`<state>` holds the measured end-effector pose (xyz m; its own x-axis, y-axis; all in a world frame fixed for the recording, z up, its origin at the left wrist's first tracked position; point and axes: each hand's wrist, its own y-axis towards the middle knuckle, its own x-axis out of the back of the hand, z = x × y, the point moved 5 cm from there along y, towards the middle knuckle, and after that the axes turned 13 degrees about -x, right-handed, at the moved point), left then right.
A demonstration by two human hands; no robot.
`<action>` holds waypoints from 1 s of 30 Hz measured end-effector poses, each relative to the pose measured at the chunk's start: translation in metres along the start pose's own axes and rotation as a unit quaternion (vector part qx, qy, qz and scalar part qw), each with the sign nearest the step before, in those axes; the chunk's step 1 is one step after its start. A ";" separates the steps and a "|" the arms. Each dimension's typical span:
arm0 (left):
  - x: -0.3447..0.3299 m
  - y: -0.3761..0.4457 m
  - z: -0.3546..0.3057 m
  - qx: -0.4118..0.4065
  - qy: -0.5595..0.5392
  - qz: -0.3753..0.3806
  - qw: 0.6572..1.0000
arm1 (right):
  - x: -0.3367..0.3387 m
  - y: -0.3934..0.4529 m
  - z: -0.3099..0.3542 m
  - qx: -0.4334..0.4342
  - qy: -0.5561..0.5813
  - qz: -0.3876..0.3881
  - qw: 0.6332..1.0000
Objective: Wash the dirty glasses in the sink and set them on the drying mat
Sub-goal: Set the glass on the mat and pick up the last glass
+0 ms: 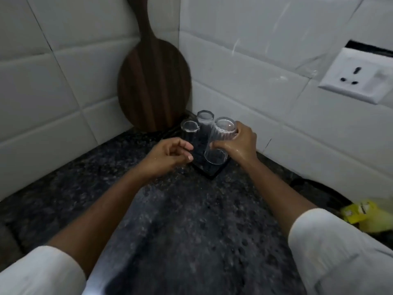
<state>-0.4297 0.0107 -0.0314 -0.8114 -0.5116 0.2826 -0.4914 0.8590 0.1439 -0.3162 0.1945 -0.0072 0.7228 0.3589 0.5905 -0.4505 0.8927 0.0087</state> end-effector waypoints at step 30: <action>-0.249 -0.039 -0.138 -0.068 -0.024 0.127 0.989 | 0.240 -0.130 -0.133 -0.141 0.085 0.042 0.985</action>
<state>-0.1641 0.1075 0.0238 -0.9192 -0.2759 0.2808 -0.2249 0.9535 0.2006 -0.0143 0.2008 0.0258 0.7771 0.4545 0.4354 -0.3663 0.8891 -0.2743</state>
